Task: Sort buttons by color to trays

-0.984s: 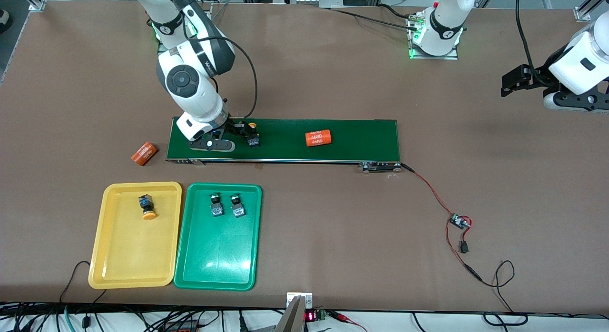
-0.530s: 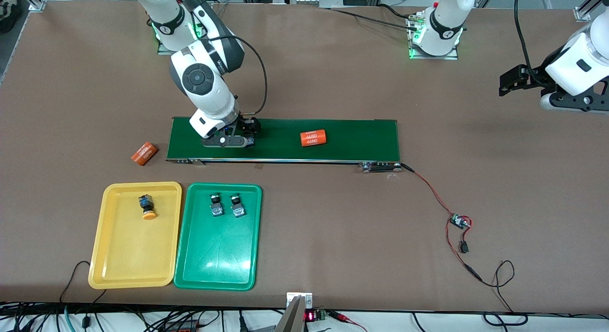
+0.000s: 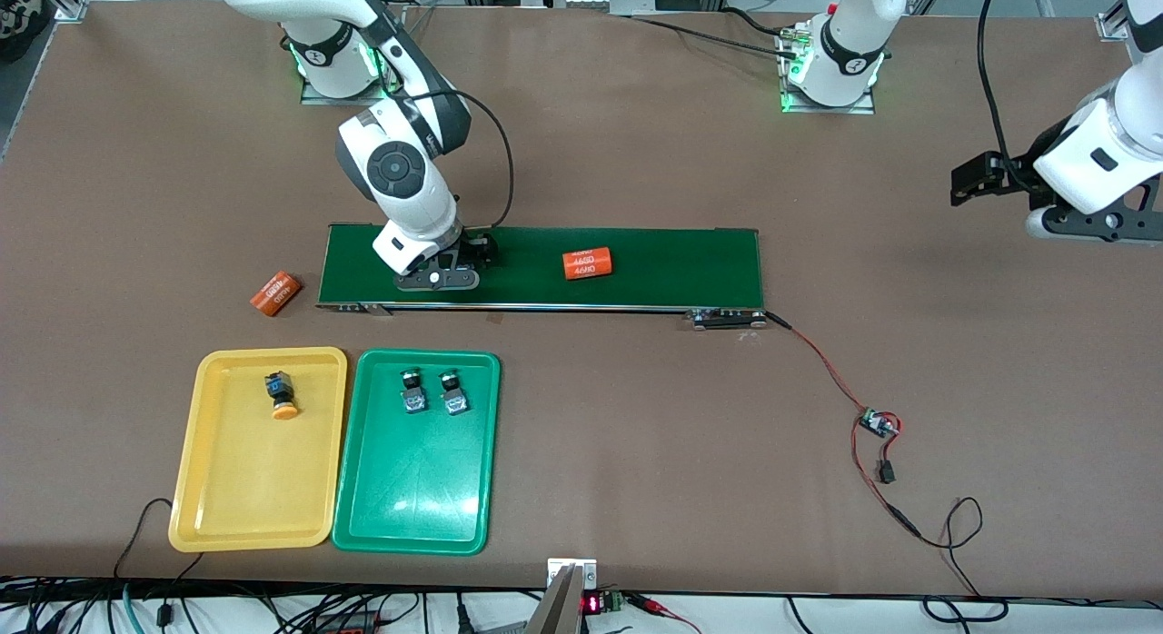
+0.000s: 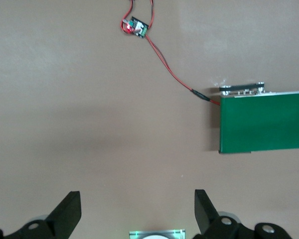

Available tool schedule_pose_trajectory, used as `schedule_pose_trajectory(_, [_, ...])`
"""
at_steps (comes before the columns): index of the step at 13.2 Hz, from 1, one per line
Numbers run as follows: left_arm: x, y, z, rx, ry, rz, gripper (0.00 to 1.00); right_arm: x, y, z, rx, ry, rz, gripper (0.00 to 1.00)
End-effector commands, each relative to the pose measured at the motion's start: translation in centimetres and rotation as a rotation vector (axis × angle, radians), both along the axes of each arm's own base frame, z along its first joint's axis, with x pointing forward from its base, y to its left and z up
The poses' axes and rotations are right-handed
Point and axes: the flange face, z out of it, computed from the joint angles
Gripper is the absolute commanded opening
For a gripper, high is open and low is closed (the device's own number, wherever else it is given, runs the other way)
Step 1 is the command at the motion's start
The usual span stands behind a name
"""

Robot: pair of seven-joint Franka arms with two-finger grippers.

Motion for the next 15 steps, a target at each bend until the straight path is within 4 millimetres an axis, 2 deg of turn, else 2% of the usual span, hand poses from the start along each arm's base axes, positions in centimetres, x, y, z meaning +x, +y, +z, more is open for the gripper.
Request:
schedule_pose_trajectory(1, [0.6,2.8,3.5,0.065,-0.078,0.039,1.00,0.2,-0.2,-0.1,-0.003,-0.014,-0.004,0.33])
schedule_pose_trajectory(2, [1.7,2.5,4.2,0.055,-0.121,0.035,1.00,0.2,-0.3,-0.1,-0.004,-0.013,-0.005,0.19])
schedule_pose_trajectory(3, [2.2,1.8,3.5,0.063,-0.119,0.031,1.00,0.7,-0.7,0.1,-0.003,-0.016,-0.013,0.11])
schedule_pose_trajectory(5, [2.3,1.2,3.7,0.049,-0.128,0.022,1.00,2.5,-1.7,1.9,0.009,-0.048,-0.029,0.08])
schedule_pose_trajectory(8, [2.1,-0.1,3.8,0.027,-0.124,0.001,1.00,7.3,-3.5,8.2,-0.008,-0.082,-0.048,0.08])
schedule_pose_trajectory(9, [2.2,-0.2,3.8,0.026,-0.124,-0.010,1.00,9.2,-4.7,10.3,-0.012,-0.087,-0.037,0.08])
schedule_pose_trajectory(10, [2.2,-0.9,3.9,0.023,-0.127,-0.024,1.00,11.0,-6.4,11.7,-0.012,-0.100,-0.031,0.08])
schedule_pose_trajectory(11, [2.2,-2.0,3.7,0.021,-0.120,-0.043,1.00,12.5,-8.3,12.2,-0.008,-0.113,-0.028,0.08])
schedule_pose_trajectory(12, [2.2,-2.2,3.4,0.021,-0.114,-0.045,1.00,14.0,-10.3,12.3,-0.006,-0.121,-0.023,0.08])
schedule_pose_trajectory(15, [2.2,-2.6,3.8,-0.023,-0.125,-0.032,1.00,17.8,-17.6,9.9,-0.010,-0.107,-0.002,0.08])
